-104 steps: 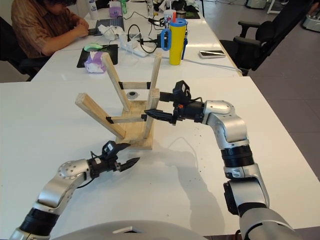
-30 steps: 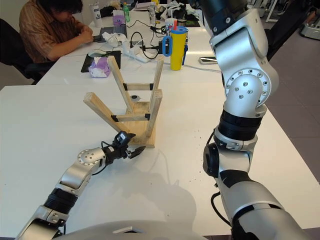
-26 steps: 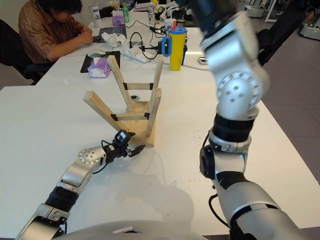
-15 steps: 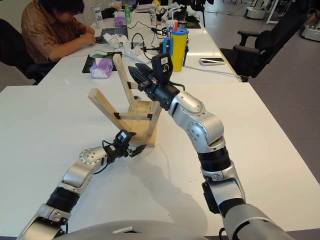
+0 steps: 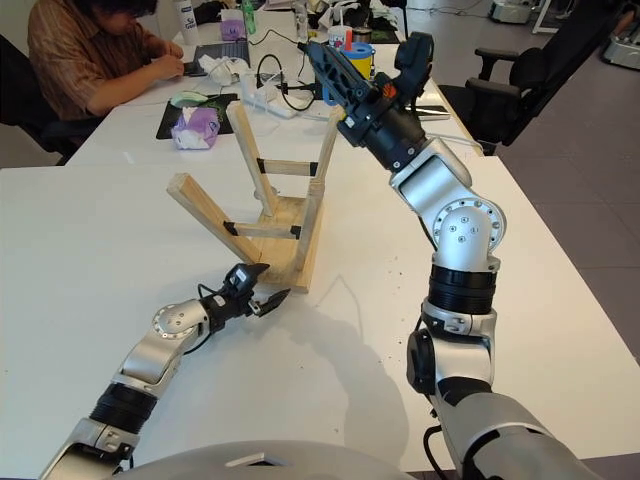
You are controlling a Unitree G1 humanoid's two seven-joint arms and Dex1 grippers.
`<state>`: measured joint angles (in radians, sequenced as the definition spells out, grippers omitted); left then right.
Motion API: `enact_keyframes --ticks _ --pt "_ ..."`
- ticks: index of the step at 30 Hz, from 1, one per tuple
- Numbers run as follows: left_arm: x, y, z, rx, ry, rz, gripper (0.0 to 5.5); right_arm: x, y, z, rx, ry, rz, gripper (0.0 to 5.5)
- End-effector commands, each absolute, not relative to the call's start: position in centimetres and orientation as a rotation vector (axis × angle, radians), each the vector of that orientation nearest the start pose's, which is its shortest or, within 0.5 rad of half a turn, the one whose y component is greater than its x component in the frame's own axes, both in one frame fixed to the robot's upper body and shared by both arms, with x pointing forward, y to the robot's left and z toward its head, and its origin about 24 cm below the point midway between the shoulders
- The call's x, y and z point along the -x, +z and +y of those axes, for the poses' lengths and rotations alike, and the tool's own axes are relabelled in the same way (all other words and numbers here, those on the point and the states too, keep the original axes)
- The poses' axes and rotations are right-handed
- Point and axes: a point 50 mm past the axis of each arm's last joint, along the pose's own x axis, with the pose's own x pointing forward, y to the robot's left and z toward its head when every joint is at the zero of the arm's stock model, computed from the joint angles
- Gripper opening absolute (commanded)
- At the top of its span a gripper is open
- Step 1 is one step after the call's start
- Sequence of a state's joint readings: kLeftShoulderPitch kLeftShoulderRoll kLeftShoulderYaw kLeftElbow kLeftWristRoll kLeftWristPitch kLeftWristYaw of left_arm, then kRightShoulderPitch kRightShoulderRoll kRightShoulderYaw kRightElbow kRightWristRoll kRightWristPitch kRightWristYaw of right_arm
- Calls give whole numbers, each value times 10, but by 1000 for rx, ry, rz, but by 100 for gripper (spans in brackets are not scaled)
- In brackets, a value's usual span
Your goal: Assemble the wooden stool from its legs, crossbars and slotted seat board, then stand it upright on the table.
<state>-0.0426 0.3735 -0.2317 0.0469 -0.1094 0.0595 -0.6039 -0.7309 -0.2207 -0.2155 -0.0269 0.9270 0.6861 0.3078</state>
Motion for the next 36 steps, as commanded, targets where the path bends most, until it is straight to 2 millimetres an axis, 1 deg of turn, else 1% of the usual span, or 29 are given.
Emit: enact_keyframes --ticks 1,3,4,6,7,9,11,12,13,16,19,21,23,24,26,27,28,30,32,36 --pt "-214 37 163 -205 -787 117 382 -329 170 -140 -392 547 -18 2" --pt "-196 32 177 -149 -790 159 382 -322 149 -134 -357 573 8 2" --pt "-189 29 181 -171 -821 183 382 -320 143 -132 -331 604 0 2" --pt "-185 24 186 -232 -875 236 382 -321 141 -126 -328 695 -40 2" --pt "-187 22 189 -260 -880 258 382 -325 146 -123 -280 742 -82 2" --pt "-194 15 200 -304 -829 324 382 -333 157 -110 -200 881 -137 2" --pt "-204 7 211 -289 -749 397 382 -343 158 -97 -61 1021 -138 2" --pt "-206 3 213 -321 -741 424 382 -345 155 -93 -5 1080 -133 2" --pt "-209 0 213 -331 -736 449 382 -345 153 -89 28 1148 -125 2" --pt "-217 -8 208 -371 -739 497 382 -339 150 -79 55 1345 -94 2" --pt "-225 -13 208 -368 -679 542 382 -330 144 -69 83 1486 -43 2" --pt "-227 -15 209 -359 -643 565 382 -321 138 -61 86 1542 -21 2" --pt "-228 -16 207 -358 -626 576 382 -315 131 -55 71 1529 -16 2" --pt "-229 -16 205 -360 -619 575 382 -312 126 -54 62 1494 -3 2" --pt "-229 -17 197 -363 -607 565 382 -308 110 -59 43 1342 22 2" --pt "-229 -17 193 -362 -594 555 382 -299 99 -64 8 1289 43 2" --pt "-229 -17 191 -361 -583 549 382 -293 93 -67 -16 1260 57 2" --pt "-223 -19 182 -328 -556 531 382 -275 78 -67 -89 1166 100 2" --pt "-218 -19 173 -289 -528 511 382 -263 71 -64 -128 1098 128 2" --pt "-216 -17 163 -255 -465 488 382 -255 66 -61 -148 992 144 2"
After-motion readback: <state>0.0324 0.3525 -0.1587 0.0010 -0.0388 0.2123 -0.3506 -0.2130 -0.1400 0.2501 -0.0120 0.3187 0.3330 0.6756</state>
